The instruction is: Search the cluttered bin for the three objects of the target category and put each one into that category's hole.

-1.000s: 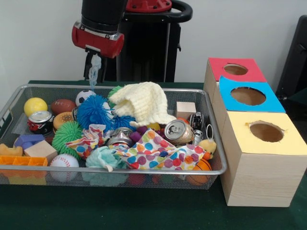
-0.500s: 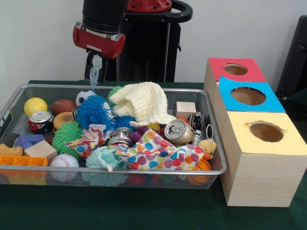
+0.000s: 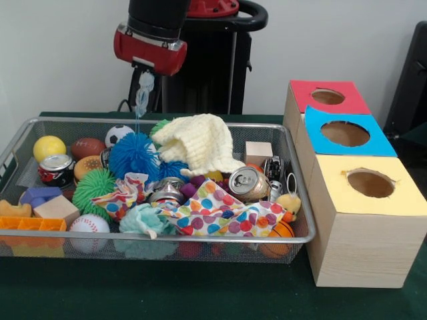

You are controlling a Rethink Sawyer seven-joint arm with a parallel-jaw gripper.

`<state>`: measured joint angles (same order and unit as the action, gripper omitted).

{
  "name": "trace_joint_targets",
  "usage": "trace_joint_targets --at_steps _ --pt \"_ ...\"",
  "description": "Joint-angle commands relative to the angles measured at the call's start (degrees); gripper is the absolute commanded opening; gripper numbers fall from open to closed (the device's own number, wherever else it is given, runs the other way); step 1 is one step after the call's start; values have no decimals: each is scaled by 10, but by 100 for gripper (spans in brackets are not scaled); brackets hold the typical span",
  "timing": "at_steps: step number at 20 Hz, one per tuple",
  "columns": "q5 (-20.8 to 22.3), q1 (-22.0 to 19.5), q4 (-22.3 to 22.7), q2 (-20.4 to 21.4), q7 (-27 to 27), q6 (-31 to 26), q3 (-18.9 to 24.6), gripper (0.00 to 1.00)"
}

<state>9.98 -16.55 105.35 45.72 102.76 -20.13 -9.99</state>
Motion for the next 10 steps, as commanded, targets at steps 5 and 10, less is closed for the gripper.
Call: trace_joint_targets --at_steps 5,10 --pt "-41 11 5 62 75 -135 -1 0" --pt "-44 20 -11 90 67 -192 -7 0"
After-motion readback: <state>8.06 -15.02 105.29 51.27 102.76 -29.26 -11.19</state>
